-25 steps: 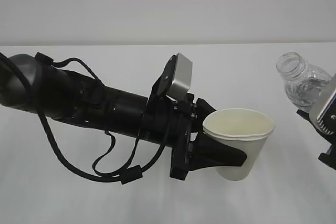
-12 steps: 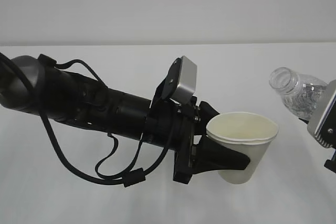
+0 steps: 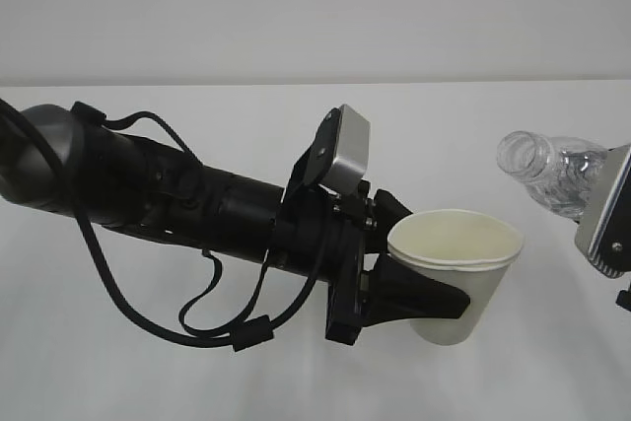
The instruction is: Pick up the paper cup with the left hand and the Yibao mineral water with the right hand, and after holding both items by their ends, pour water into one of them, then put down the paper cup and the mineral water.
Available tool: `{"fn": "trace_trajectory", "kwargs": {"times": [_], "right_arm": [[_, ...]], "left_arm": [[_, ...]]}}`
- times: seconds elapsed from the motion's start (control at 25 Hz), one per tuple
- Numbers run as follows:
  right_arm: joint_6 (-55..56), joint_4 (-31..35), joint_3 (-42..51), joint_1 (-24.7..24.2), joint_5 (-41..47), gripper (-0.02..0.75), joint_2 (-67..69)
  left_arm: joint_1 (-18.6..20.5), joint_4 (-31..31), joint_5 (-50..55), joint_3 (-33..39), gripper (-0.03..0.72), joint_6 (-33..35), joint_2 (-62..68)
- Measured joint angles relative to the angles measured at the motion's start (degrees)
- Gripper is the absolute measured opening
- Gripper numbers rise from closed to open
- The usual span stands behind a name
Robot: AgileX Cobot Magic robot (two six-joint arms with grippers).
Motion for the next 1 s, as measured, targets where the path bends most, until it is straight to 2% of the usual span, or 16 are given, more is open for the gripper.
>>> {"fn": "trace_trajectory", "kwargs": {"times": [1.0], "right_arm": [[-9.2,0.2,-0.5,0.0,1.0,0.41,0.0]], "left_arm": [[0.0,0.0,0.0,0.0,0.421,-0.1,0.0]]}}
